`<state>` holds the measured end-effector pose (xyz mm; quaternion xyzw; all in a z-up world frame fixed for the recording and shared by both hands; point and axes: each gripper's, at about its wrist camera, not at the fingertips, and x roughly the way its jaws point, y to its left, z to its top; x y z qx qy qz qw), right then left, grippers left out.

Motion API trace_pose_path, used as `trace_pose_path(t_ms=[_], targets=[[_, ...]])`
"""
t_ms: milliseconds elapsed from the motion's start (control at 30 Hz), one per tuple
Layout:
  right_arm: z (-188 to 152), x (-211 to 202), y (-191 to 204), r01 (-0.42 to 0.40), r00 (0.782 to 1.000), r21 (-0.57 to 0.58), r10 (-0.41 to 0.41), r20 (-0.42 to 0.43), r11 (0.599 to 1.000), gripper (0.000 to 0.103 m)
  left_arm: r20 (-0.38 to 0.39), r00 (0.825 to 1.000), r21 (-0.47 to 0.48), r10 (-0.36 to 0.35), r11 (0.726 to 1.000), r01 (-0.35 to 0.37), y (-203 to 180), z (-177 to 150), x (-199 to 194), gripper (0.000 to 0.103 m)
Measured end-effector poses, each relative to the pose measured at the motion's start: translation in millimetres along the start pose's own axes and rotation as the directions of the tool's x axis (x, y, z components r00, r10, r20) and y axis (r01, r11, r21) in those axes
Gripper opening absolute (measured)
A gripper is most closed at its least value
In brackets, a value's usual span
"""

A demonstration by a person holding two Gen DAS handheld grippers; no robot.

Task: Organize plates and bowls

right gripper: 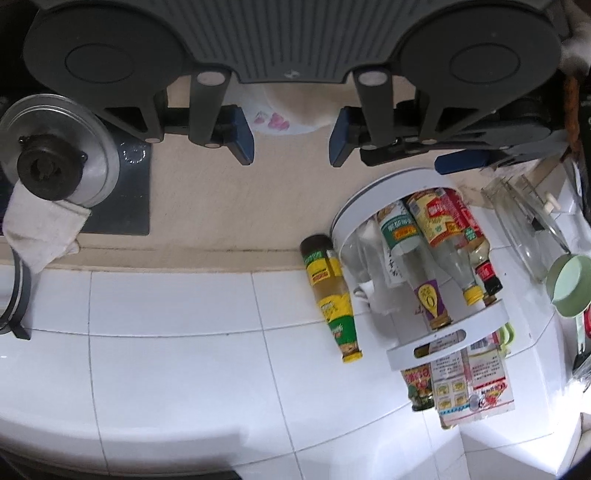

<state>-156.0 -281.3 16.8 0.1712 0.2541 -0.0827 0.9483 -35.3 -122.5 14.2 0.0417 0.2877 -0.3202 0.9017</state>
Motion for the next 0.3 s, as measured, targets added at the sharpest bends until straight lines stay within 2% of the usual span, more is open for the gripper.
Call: trace_pose_path(t_ms=[167, 300], targets=[[1.2, -0.6, -2.7, 0.001, 1.000, 0.021, -0.001, 0.018, 1.000, 0.044, 0.078, 0.997, -0.015, 0.022, 1.000, -0.021, 0.8, 3.8, -11.1, 0.103], [1.9, 0.0, -2.4, 0.008, 1.000, 0.023, -0.008, 0.026, 1.000, 0.044, 0.102, 0.994, 0.003, 0.047, 0.999, -0.048, -0.9, 5.3, -14.0, 0.103]])
